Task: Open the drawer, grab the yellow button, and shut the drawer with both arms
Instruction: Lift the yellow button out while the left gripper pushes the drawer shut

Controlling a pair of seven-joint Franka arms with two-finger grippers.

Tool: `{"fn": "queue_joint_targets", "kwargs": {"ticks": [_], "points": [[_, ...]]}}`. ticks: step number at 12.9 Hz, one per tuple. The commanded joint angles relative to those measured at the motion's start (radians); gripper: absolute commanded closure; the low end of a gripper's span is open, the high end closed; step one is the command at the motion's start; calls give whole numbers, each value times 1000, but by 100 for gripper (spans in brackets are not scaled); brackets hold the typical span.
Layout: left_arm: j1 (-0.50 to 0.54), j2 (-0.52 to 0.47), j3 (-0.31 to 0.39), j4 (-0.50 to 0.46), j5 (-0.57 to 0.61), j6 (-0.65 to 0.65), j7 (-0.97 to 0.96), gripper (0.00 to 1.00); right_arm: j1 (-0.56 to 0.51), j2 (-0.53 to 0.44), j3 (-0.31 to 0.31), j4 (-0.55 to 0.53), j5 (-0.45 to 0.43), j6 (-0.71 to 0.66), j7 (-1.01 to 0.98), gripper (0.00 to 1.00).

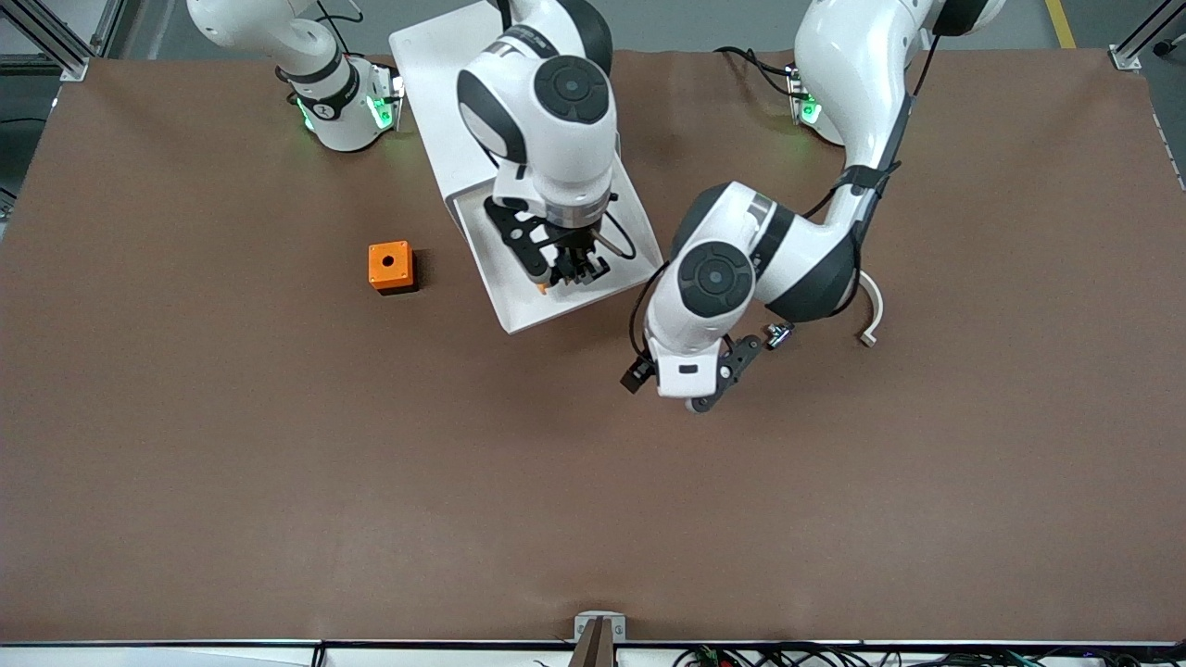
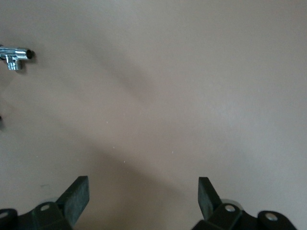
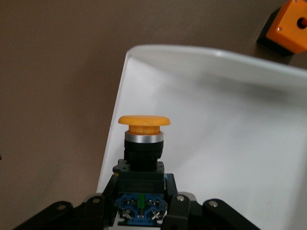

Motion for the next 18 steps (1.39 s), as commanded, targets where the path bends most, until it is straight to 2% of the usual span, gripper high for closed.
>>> {"fn": "queue_joint_targets", "kwargs": {"ticks": [1, 3, 6, 9, 11, 13, 18], "points": [[-28, -25, -15, -43, 48, 18, 71, 0, -113, -49, 11, 42, 47, -120, -297, 100], [-48, -26, -21, -51, 53, 20, 93, 0, -229, -76, 5, 36, 37, -225, -573, 100], [-91, -25, -56, -57, 53, 40, 113, 0, -470, -93, 6, -39, -16, -184, -1019, 100], [-117, -37, -111, -78, 53, 40, 96, 0, -685, -92, 5, -182, -24, 16, -1392, 100], [-117, -64, -165, -121, 50, 37, 88, 0, -818, -86, 5, -333, -35, 260, -1610, 100], [-117, -101, -214, -176, 48, 35, 67, 0, -906, -54, 5, -414, -39, 444, -1739, 100], [-116, -134, -323, -259, 48, 32, -10, 0, -1004, 77, 5, -429, -39, 609, -1806, 100]]}}
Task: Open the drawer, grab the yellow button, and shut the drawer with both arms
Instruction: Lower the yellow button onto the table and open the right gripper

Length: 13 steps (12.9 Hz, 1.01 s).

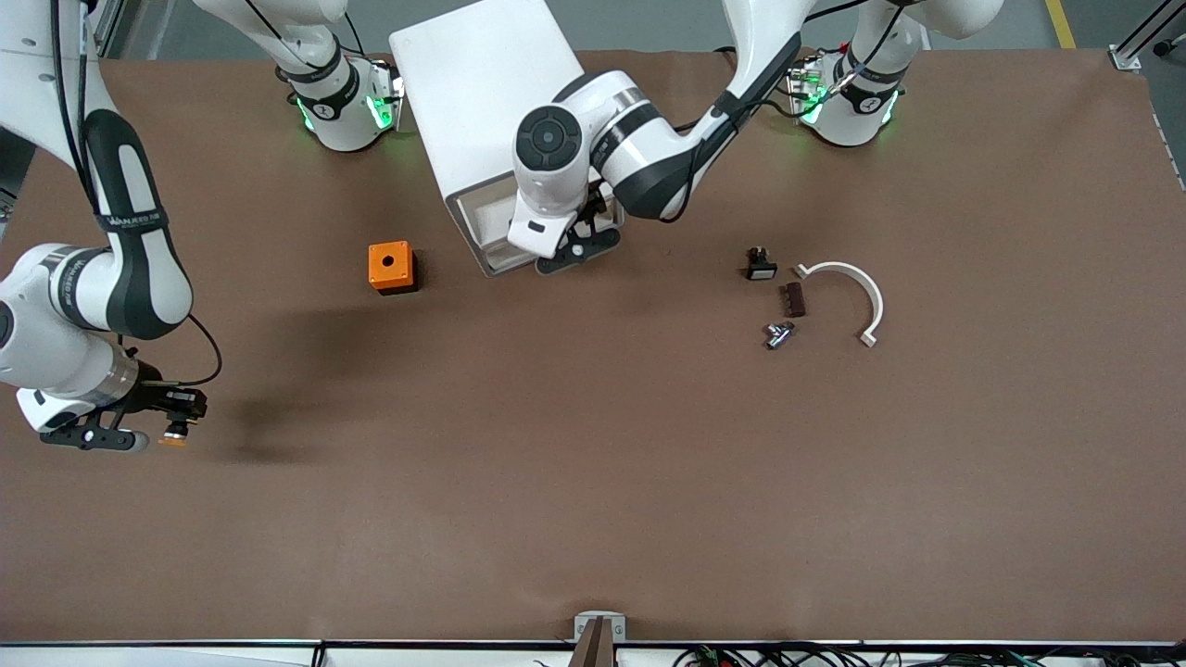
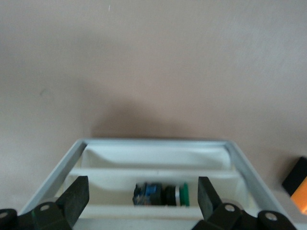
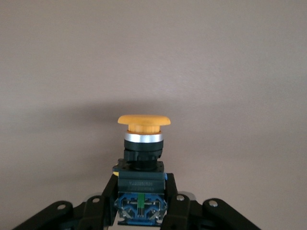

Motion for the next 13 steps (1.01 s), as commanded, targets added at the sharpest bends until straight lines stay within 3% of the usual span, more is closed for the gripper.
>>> {"fn": "queue_joint_targets", "kwargs": {"ticks": [1, 5, 9, 10, 11, 13], "points": [[5, -44, -52, -79, 14, 7, -44, 0, -41, 51, 25, 13, -15, 44, -16, 100], [3, -38, -75, -79, 6, 7, -67, 0, -71, 133, 27, 42, -14, 89, -24, 100], [13, -33, -84, -81, -15, 6, -101, 0, -78, 150, 28, 44, -8, 112, -41, 100], [29, -38, -77, -79, -12, 3, -99, 0, -78, 150, 28, 44, 0, 112, -71, 31], [61, -47, -72, -74, 3, -1, -101, 0, -81, 150, 31, 44, 3, 112, -84, 0], [149, -81, -55, -58, 92, -25, -90, 0, -75, 141, 35, 44, 1, 98, -85, 0]]}}
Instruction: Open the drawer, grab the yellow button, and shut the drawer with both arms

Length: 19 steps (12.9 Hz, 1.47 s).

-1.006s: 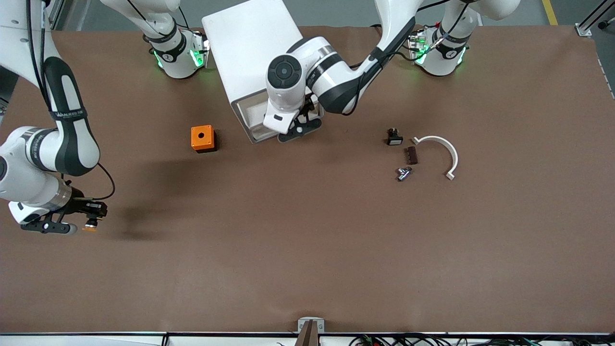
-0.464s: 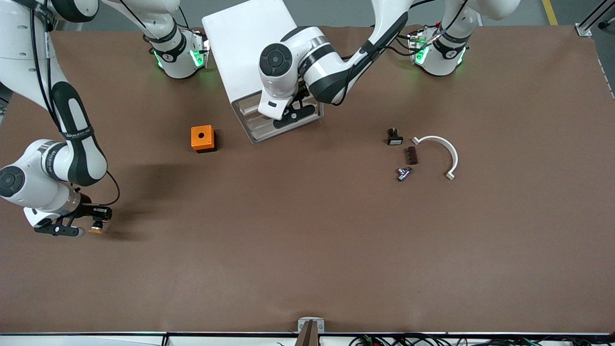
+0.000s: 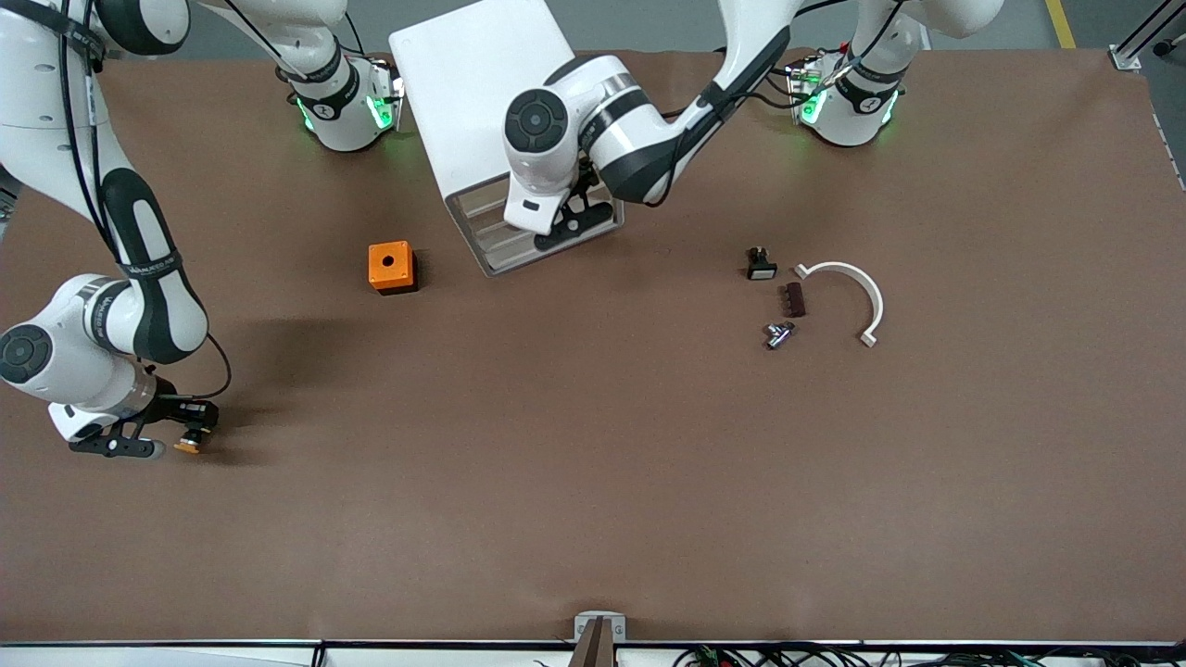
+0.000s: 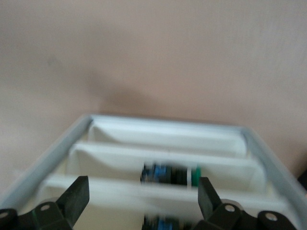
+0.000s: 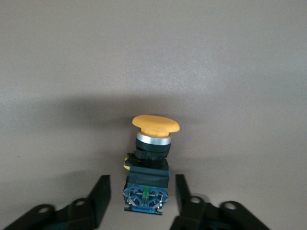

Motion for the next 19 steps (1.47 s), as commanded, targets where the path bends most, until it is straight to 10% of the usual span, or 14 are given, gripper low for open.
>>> {"fn": "queue_joint_targets", "kwargs": {"ticks": [1, 11, 19], "points": [[132, -77, 5, -15, 102, -39, 6, 0, -16, -18, 29, 14, 3, -50, -25, 0], [612, -319, 2, -7, 256, -165, 561, 0, 16, -454, 167, 109, 6, -714, 146, 0], [695, -548, 99, -24, 233, -361, 1050, 0, 68, -474, 172, 347, -8, -928, 209, 0]]}}
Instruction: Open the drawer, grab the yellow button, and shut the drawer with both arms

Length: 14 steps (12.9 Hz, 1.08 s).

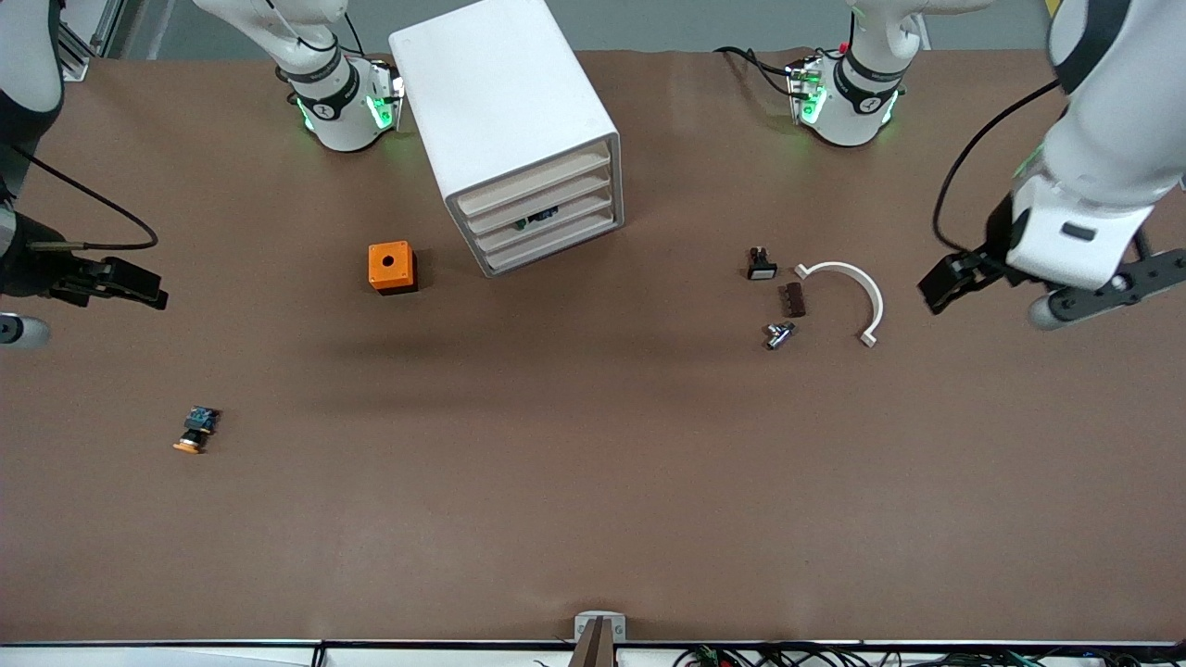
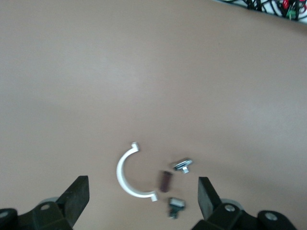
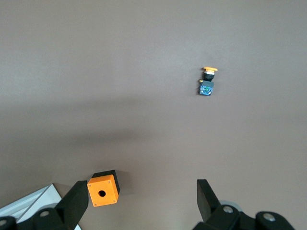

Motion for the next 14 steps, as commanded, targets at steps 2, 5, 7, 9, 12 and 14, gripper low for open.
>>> {"fn": "queue_joint_targets", "kwargs": {"ticks": [2, 5, 7, 9, 12, 14], "points": [[-8, -132, 115, -72, -89, -62, 242, 0, -4, 22, 1, 33, -10, -14, 8, 0], [-60, -205, 194, -142, -137, -73, 290, 0, -11, 27, -2, 106, 3, -14, 14, 0], [-73, -241, 193, -179, -128, -76, 293, 0, -13, 27, -2, 109, 4, -16, 7, 0], [-74, -264, 182, -211, -123, -73, 296, 0, 4, 1, 6, 106, 0, -95, 25, 0], [-99, -297, 171, -251, -71, -61, 293, 0, 13, -65, -2, 68, 21, -114, 45, 0], [-91, -288, 177, -248, -71, -58, 298, 0, 10, -140, -5, -33, 21, -93, 46, 0]]}}
